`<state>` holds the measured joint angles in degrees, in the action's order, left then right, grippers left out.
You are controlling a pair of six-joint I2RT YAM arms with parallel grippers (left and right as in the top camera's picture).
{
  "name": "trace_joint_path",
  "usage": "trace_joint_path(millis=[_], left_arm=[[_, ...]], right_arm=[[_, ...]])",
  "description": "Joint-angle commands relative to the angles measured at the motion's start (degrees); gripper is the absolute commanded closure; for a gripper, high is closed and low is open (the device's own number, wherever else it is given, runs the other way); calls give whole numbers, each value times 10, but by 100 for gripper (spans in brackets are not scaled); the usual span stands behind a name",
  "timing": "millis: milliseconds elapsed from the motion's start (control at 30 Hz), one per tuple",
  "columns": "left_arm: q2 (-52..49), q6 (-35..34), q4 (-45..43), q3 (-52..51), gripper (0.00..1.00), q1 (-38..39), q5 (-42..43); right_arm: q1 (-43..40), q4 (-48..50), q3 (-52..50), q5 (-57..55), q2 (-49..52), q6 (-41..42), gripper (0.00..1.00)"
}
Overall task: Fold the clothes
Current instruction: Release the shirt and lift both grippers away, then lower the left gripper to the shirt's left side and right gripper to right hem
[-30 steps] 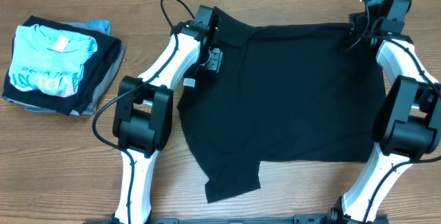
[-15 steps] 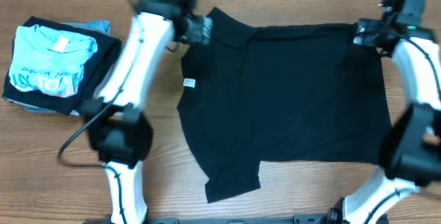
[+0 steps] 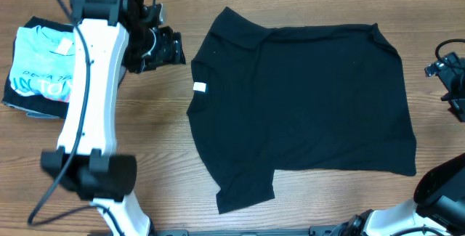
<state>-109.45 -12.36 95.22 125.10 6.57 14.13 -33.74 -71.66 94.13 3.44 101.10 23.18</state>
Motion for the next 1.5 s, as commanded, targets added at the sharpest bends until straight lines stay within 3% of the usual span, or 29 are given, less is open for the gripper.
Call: trace_joint_path(millis=[0,167,233,400,633,900,1267,1300,1467], left_arm=[[55,-18,16,-18,25,23,4],[94,-43,15,-141,21,78,3],[104,-66,-29,-263,21,116,4],[118,-96,-132,-396,21,151,3],[117,-104,-249,-544,17,152,5],[117,-104,-326,-592,12,152,5],[117,-104,-376,-593,9,152,0],[117,-106,-379,-593,0,152,-7],[117,-111,-384,-593,0,152,-26]], right_arm=[[0,-4,-23,12,-1,55,0],[4,7,-81,11,-1,56,0],[4,17,-132,11,-1,79,0],[4,27,-196,-48,-1,159,0],[7,109,-300,-80,-1,161,0],[7,120,-358,-176,-1,204,0],[-4,214,-436,-165,-1,221,0],[-7,220,-438,-162,-1,221,0],[-11,232,-446,-151,0,221,0]])
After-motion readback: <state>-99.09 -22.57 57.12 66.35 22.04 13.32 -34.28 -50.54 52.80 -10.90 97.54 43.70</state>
